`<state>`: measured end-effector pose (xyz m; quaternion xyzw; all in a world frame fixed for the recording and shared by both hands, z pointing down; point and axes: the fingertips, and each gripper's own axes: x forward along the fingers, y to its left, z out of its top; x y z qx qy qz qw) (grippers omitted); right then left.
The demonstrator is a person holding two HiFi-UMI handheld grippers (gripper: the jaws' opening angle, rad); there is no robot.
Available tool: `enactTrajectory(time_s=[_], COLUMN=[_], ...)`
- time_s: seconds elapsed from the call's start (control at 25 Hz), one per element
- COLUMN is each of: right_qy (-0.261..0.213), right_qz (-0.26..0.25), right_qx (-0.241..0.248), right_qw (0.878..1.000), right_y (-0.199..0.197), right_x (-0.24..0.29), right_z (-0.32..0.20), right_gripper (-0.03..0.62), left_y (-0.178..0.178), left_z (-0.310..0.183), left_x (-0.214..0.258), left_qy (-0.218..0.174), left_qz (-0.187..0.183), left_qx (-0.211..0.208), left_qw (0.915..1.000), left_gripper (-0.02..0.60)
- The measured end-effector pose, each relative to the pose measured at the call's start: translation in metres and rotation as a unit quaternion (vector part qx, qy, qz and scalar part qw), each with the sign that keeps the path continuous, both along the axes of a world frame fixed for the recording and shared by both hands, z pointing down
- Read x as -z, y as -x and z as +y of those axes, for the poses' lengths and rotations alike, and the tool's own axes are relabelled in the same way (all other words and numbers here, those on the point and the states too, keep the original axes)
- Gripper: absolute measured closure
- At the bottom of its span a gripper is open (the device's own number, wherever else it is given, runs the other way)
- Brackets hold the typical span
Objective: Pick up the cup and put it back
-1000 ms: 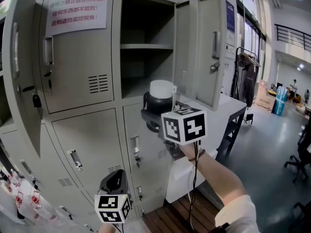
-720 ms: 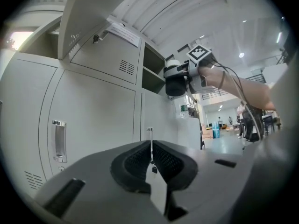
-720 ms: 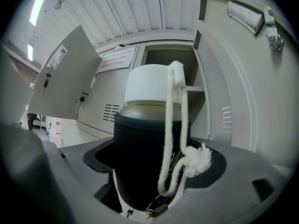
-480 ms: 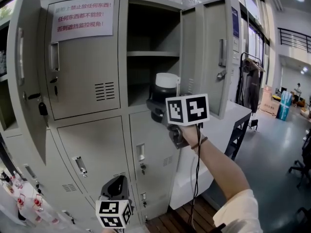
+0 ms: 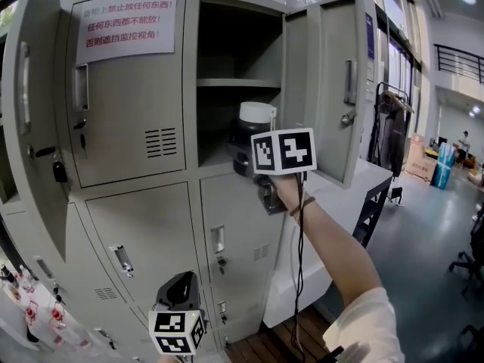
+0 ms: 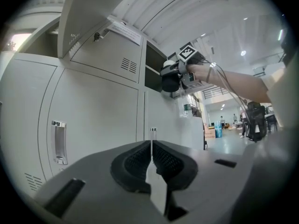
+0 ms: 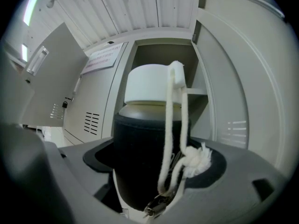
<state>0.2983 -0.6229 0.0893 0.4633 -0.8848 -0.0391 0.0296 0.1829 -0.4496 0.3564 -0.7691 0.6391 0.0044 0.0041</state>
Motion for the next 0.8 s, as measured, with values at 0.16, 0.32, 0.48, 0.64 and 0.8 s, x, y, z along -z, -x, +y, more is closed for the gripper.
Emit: enactTrajectory(time_s=[0.16,0.32,0.48,0.64,0.8], right_qy=[-0.001,0.001,0.003,0.004,0.010], right_qz=[-0.002,0.003,0.014,0.023,0.030], right_qx=[-0.011,-0.018,-0.026,-0.031,-0.035], right_qw=[1.000,1.000,1.000,0.999,0.999], right_y=[0.001,0.005,0.013,0.022,0.029], right_x=[0.006,0.010,0.013,0.013,0.012], right_z=[-0.015,-0.030,-0.043,-0.055,-0.069], right_gripper=[0.181,0.181,0.181,0.181,0.181], left_y=[-0.001,0.000,0.005,0.011,0.017], left_z=[-0.003,-0.005,-0.007,-0.011,-0.014], left_x=[0.001,0.001,-0.002,-0.008,-0.012], left_qy=[-0.001,0.000,0.003,0.009,0.013], left_qz=[-0.002,-0.001,0.001,0.005,0.006], left_qx=[0.001,0.005,0.011,0.018,0.025], left_qw=[1.0000,1.0000,0.9999,0.9998,0.9996], left_gripper=[0.568,0.568,0.568,0.568,0.568])
